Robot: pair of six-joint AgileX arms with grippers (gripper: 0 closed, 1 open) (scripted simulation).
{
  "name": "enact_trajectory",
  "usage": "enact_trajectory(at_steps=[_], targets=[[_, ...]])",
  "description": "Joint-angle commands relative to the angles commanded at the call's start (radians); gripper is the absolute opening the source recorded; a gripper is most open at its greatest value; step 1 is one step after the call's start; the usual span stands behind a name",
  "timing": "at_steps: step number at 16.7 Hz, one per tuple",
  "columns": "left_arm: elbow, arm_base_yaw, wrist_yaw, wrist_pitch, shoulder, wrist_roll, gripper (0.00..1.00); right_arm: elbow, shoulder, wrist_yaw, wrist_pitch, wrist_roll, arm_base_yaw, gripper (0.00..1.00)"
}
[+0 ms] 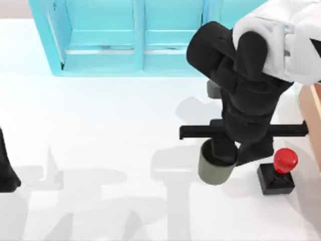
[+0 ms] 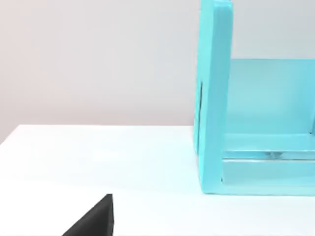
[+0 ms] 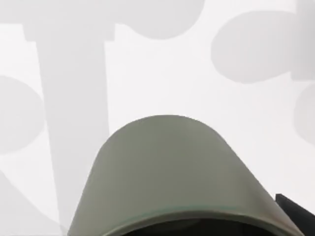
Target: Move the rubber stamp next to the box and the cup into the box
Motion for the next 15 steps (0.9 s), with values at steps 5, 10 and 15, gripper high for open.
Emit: enact_trajectory(at_steps=[5,10,15], targets=[[0.0,0.0,0.0,0.0,0.0,0.0,1.0,-0.126,-0.115,0.013,0.024,-0.468,-0.464,0.0],[0.0,0.0,0.0,0.0,0.0,0.0,1.0,-0.286,-0.259,0.027,0.071,-0.945,-0.937,0.0],[0.0,0.0,0.0,0.0,0.0,0.0,1.0,-0.408,-0.366,0.035,0.113,-1.2,-1.192,0.0]])
